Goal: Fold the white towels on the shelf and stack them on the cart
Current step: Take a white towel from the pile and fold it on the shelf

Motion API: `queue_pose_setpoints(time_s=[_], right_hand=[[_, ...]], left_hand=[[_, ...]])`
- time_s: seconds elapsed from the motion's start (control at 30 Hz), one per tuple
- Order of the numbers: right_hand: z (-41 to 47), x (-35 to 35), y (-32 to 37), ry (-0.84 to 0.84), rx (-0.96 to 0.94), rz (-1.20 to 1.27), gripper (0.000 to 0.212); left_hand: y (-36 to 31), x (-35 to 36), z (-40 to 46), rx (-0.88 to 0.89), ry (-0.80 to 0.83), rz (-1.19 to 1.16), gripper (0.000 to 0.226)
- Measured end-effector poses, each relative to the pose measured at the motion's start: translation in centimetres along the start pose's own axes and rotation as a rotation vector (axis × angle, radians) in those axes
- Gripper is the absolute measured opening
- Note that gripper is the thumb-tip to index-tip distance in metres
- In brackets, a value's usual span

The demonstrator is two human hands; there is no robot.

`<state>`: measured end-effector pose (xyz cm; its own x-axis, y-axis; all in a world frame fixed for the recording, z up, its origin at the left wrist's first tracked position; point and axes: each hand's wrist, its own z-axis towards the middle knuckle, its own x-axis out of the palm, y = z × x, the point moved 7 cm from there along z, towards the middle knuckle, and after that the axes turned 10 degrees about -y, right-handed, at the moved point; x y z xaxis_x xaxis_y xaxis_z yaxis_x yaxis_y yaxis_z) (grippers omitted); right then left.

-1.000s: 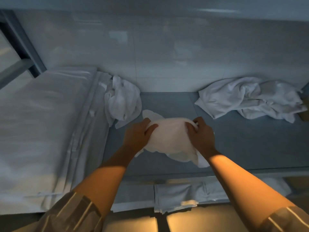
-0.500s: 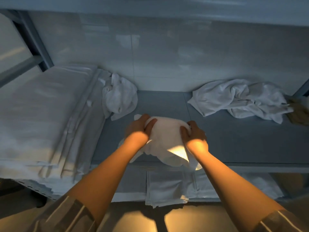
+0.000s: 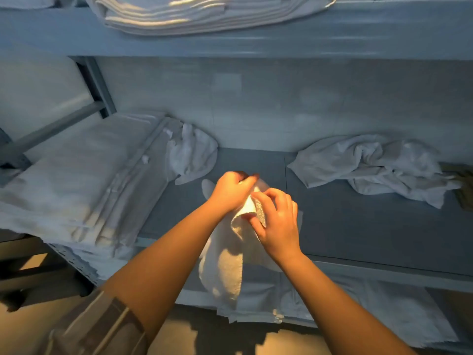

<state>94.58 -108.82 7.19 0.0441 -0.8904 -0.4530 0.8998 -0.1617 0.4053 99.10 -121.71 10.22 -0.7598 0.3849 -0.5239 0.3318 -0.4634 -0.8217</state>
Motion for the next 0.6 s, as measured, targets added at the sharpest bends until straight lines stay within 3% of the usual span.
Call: queue_pose_setpoints(time_s=[0.07,0.13,0.27,0.4,0.47,0.6], right_hand=[[0.8,-0.1,0.9,0.018,-0.015,0.081,0.023],[1.6,0.0,1.4,0.064,0.010,0.166,0.023],[2.8,1.0,1.0,0.173,0.324,0.340,0.015],[4.2,2.4,3.2,0.271,0.357,0.376,0.013],[4.5,3.3,4.3,0.343,0.366,0.411,0.017],[4.4,4.4,4.9,0.481,0.394,0.428,0.017]], left_hand=[[-0.3,0.0,-0.5,-0.008,-0.009,0.029,0.054],[0.2,-0.6,-0.9,-0.046,-0.051,0.022,0.058],[2.5,-2.8,-1.8,-0.058,-0.163,0.109,0.048],[2.0,-6.2,-4.2,0.227,-0.331,-0.072,0.028],[1.8,-6.5,-5.4,0.321,-0.269,-0.058,0.035],[2.2,-7.4,-5.8,0.343,-0.236,-0.010,0.058]])
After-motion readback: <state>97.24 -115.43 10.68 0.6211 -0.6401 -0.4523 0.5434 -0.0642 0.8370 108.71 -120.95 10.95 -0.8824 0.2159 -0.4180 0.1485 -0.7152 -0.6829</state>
